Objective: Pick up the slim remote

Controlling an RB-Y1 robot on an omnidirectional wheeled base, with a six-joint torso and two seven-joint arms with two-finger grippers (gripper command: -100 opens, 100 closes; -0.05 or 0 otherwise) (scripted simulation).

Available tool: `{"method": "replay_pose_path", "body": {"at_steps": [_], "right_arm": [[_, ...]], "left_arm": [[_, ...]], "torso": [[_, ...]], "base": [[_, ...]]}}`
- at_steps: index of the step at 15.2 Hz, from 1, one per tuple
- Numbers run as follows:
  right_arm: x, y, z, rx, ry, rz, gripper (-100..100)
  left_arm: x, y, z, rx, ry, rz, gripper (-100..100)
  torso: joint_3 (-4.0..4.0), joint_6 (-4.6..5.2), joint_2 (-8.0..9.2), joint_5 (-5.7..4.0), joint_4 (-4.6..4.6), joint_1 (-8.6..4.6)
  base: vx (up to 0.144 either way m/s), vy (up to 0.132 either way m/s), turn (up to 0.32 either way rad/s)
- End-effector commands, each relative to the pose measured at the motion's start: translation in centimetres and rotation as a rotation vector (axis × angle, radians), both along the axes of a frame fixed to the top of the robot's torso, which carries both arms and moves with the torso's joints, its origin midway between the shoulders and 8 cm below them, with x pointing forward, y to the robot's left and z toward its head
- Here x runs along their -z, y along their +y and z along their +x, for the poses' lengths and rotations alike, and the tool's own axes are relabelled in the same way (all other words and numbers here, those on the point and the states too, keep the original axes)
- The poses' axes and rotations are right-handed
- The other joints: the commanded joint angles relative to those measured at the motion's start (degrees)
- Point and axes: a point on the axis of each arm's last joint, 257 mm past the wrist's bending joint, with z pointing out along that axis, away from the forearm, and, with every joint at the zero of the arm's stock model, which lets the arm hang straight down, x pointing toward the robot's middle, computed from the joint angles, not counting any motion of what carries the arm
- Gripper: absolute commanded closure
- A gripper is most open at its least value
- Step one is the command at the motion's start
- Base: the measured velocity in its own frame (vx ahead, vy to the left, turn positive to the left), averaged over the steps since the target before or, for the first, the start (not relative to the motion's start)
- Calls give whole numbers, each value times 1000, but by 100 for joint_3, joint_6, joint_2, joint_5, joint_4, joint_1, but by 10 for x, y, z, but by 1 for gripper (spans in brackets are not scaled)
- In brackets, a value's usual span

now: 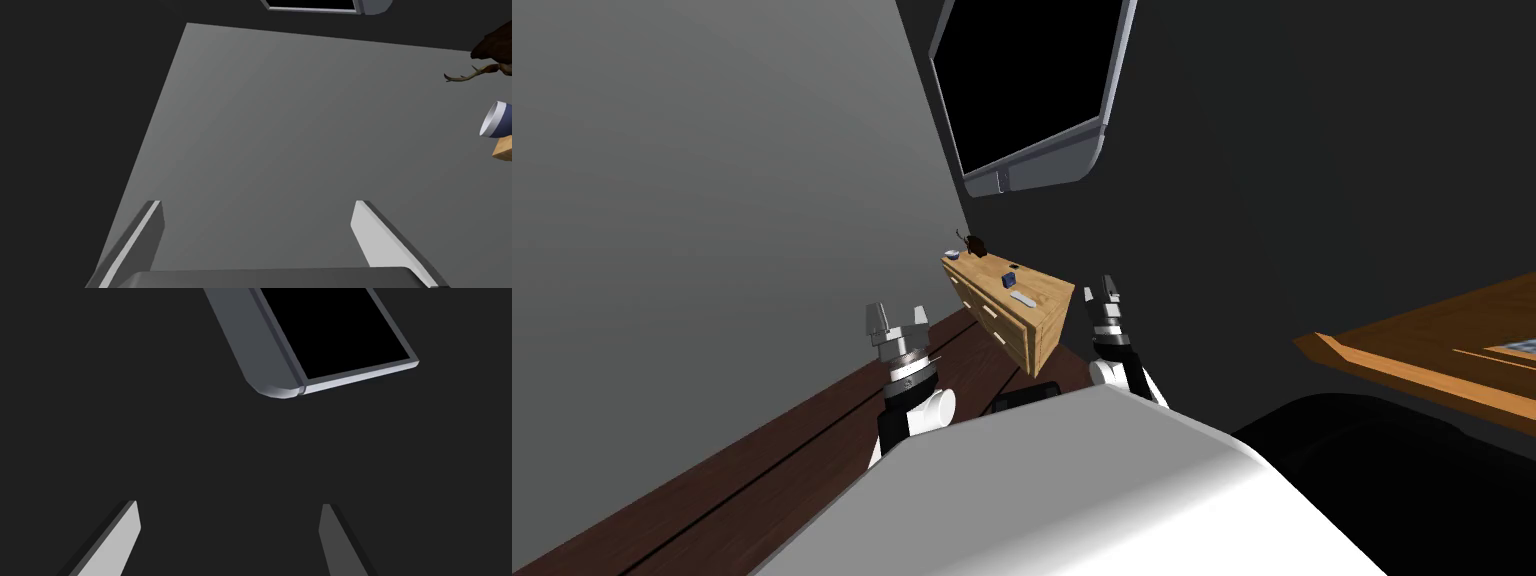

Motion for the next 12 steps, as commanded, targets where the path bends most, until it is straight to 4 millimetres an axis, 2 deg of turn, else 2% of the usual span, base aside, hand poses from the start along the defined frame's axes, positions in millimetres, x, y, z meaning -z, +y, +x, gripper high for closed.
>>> {"method": "replay_pose_path", "body": {"at_steps": [1, 3, 5, 8, 9, 10, 11, 12], "right_arm": [[5, 3, 2, -19, 17, -30, -100], [10, 6, 3, -33, 33, -53, -100], [26, 10, 6, -62, 75, -98, -100], [36, 14, 8, -90, 106, -145, -100], [48, 15, 9, -105, 135, -167, -100], [48, 16, 9, -112, 138, -182, -100], [62, 17, 10, -126, 170, -203, -100], [62, 18, 10, -136, 174, -221, -100]], "left_arm": [[0, 0, 0, 0, 0, 0, 0], [0, 0, 0, 0, 0, 0, 0], [0, 0, 0, 0, 0, 0, 0], [0, 0, 0, 0, 0, 0, 0], [0, 0, 0, 0, 0, 0, 0], [0, 0, 0, 0, 0, 0, 0], [0, 0, 0, 0, 0, 0, 0], [0, 0, 0, 0, 0, 0, 0]], "torso": [[0, 0, 0, 0, 0, 0], [2, -1, 5, 0, 1, 2], [4, -1, 8, 1, 1, 8], [7, -1, 12, 2, 2, 12], [7, 0, 12, 3, 2, 13], [7, 0, 12, 3, 2, 15], [7, -1, 12, 3, 2, 15], [6, -2, 12, 3, 2, 15]], "base": [[-7, 6, 16], [-18, 18, 34], [-26, 35, 46], [-28, 37, 40], [-24, 46, 57], [-26, 40, 38], [-29, 42, 56], [-26, 41, 54]]}}
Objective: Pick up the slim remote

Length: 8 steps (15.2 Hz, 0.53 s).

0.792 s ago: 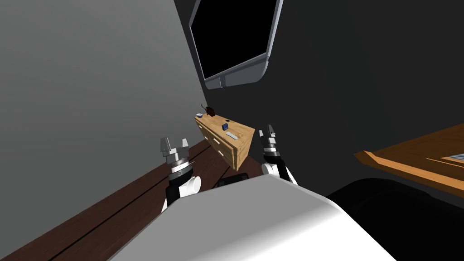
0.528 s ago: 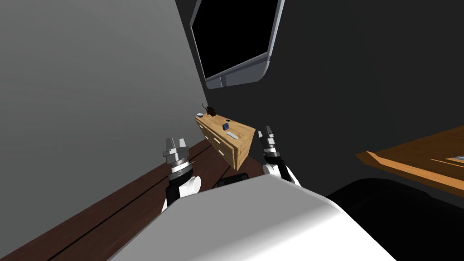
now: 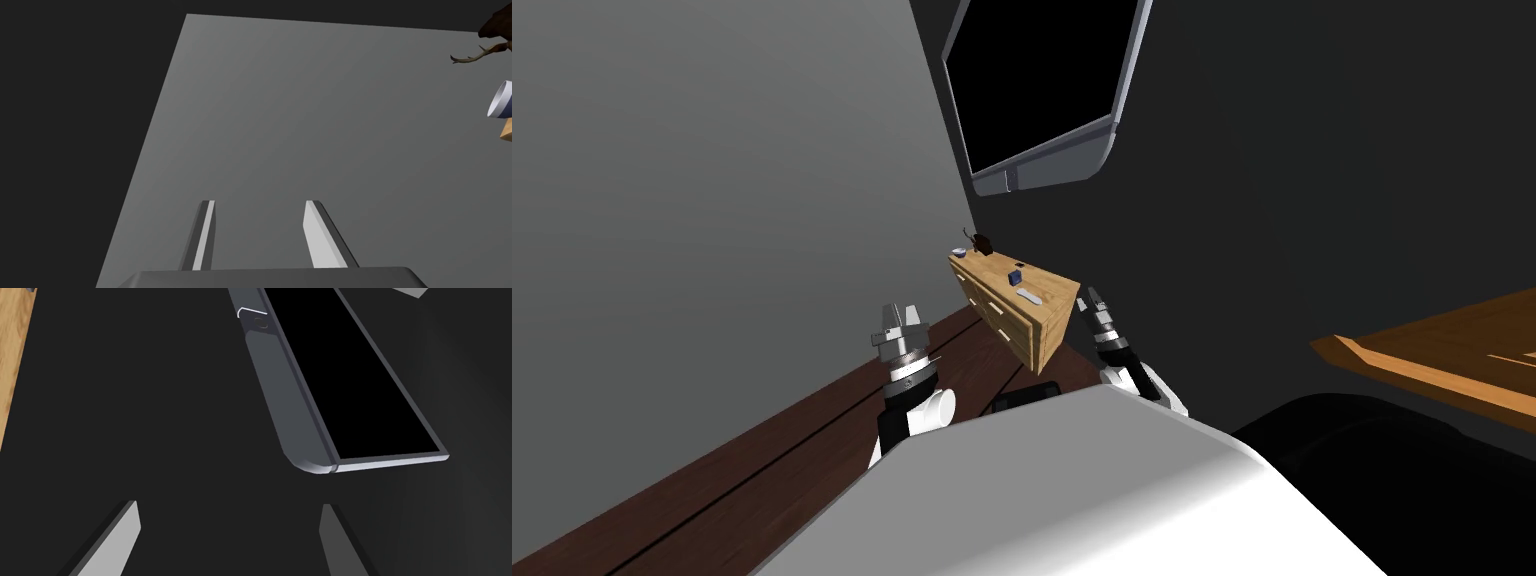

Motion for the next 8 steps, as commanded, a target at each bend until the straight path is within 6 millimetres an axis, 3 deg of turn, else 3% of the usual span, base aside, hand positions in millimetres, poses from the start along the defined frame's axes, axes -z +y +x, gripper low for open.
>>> {"method": "replay_pose_path", "body": {"at_steps": [1, 4, 6, 7, 8], "right_arm": [[5, 1, -2, -13, 15, -23, -100], [36, 1, -3, -47, 90, -87, -100], [36, 2, -3, -61, 95, -111, -100], [54, 0, -4, -74, 136, -140, -100], [54, 1, -4, -84, 139, -158, -100]], "left_arm": [[0, 0, 0, 0, 0, 0, 0], [0, 0, 0, 0, 0, 0, 0], [0, 0, 0, 0, 0, 0, 0], [0, 0, 0, 0, 0, 0, 0], [0, 0, 0, 0, 0, 0, 0]], "torso": [[0, 0, 0, 0, 0, 0], [-1, 0, -1, -1, 0, -3], [-1, 0, -1, 0, 0, 1], [-1, 1, -3, 0, 0, -1], [-1, 0, -2, 0, -1, 0]], "base": [[-18, 26, 14], [-22, 37, 60], [-20, 42, 40], [-19, 43, 53], [-20, 42, 57]]}}
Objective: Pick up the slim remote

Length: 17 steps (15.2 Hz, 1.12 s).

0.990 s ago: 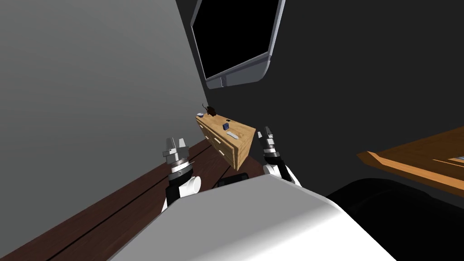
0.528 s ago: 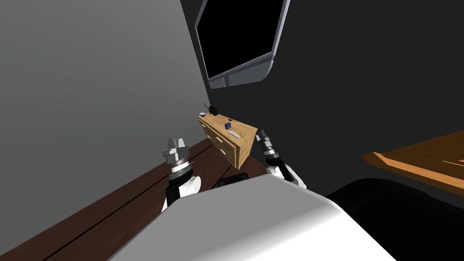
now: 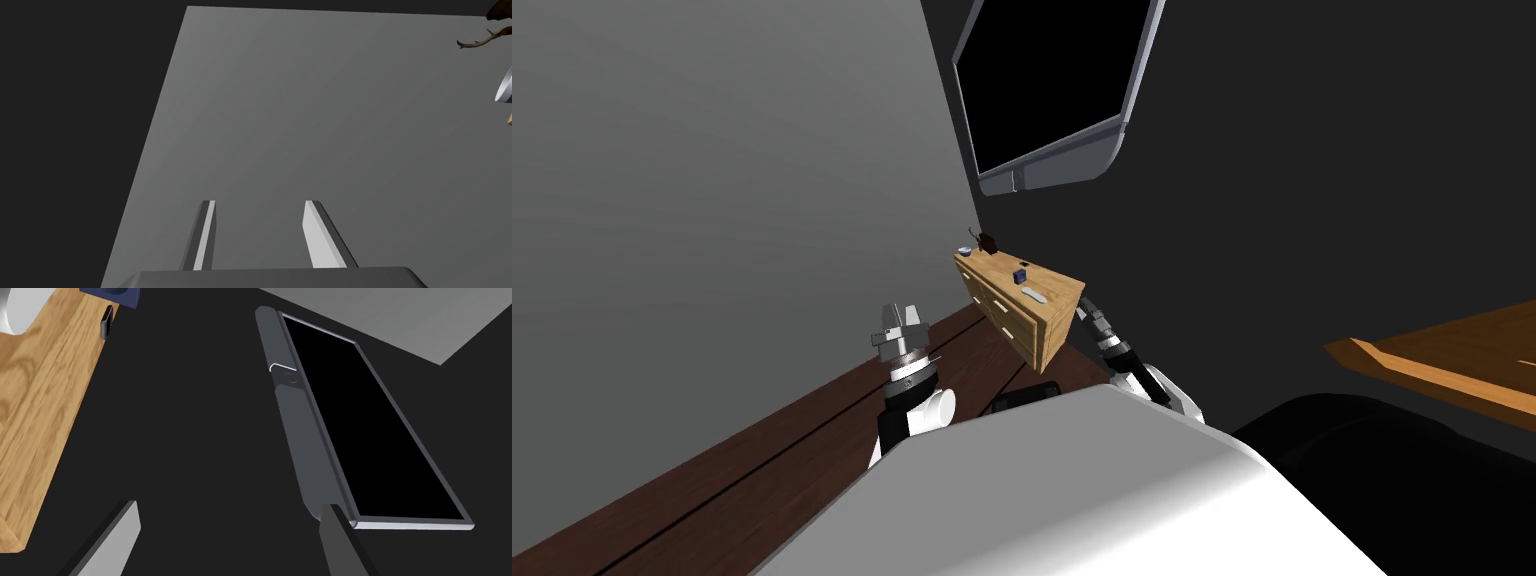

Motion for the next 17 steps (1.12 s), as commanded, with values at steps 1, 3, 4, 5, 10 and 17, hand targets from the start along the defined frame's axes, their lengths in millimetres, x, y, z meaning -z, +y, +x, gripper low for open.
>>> {"method": "replay_pose_path", "body": {"at_steps": [1, 3, 4, 5, 10, 17], "right_arm": [[6, 0, 0, -13, 16, -24, -100], [24, -3, -3, -35, 62, -71, -100], [24, -3, -3, -38, 63, -75, -100], [43, -7, -7, -49, 107, -106, -100], [63, -13, -12, -86, 162, -183, -100], [119, -41, -33, -141, 313, -333, -100]], "left_arm": [[0, 0, 0, 0, 0, 0, 0], [0, 0, 0, 0, 0, 0, 0], [0, 0, 0, 0, 0, 0, 0], [0, 0, 0, 0, 0, 0, 0], [0, 0, 0, 0, 0, 0, 0], [0, 0, 0, 0, 0, 0, 0]], "torso": [[0, 0, 0, 0, 0, 0], [-1, -1, -2, -1, -1, -2], [-1, 0, -1, 0, 0, -1], [-1, 1, -2, 0, 0, -2], [-2, 0, -4, 0, -1, 2], [-3, 0, -5, 1, -1, 1]], "base": [[-14, 27, 24], [-17, 41, 71], [-14, 32, 22], [-12, 39, 74], [-11, 42, 54], [-9, 47, 65]]}}
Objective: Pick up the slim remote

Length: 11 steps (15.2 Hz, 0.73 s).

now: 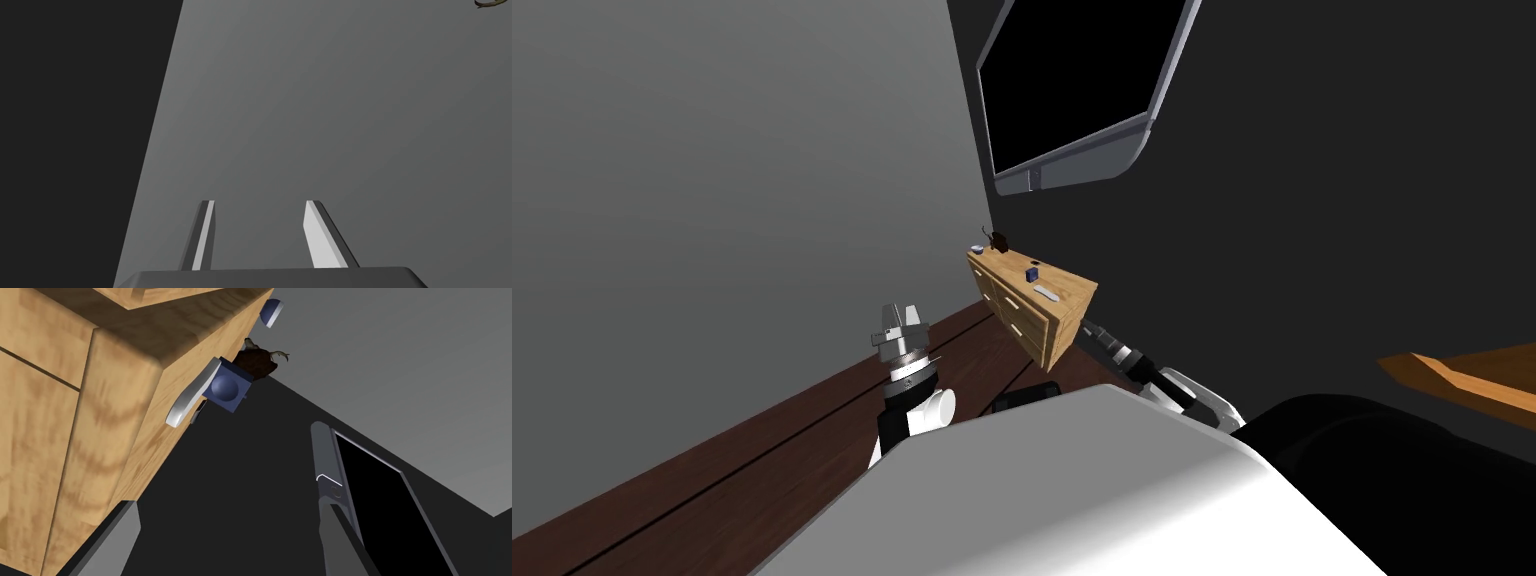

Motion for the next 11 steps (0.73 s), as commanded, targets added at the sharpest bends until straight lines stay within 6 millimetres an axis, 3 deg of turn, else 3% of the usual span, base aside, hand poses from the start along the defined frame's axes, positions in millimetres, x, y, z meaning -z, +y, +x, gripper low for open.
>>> {"method": "replay_pose_path", "body": {"at_steps": [1, 2, 3, 5, 6, 8, 9, 11], "right_arm": [[12, -10, -5, -17, 38, -46, -100], [12, -11, -6, -25, 41, -57, -100], [30, -21, -15, -28, 87, -90, -100], [29, -25, -15, -48, 94, -120, -100], [46, -36, -25, -51, 139, -154, -100], [45, -40, -25, -70, 146, -184, -100], [61, -53, -35, -71, 191, -216, -100], [59, -58, -35, -91, 198, -249, -100]], "left_arm": [[0, 0, 0, 0, 0, 0, 0], [0, 0, 0, 0, 0, 0, 0], [0, 0, 0, 0, 0, 0, 0], [0, 0, 0, 0, 0, 0, 0], [0, 0, 0, 0, 0, 0, 0], [0, 0, 0, 0, 0, 0, 0], [0, 0, 0, 0, 0, 0, 0], [0, 0, 0, 0, 0, 0, 0]], "torso": [[0, 0, 0, 0, 0, 0], [-1, 1, -1, 1, 0, 1], [-1, 1, -2, 1, 0, -2], [-2, 0, -3, 1, 0, 1], [-2, 2, -3, 1, -1, 0], [-3, 0, -4, 1, -1, 2], [-2, 2, -3, 2, -1, -1], [-3, 0, -5, 2, -1, 2]], "base": [[1, 54, 91], [2, 37, 36], [-1, 46, 99], [4, 50, 60], [5, 53, 109], [4, 48, 65], [6, 51, 87], [7, 49, 67]]}}
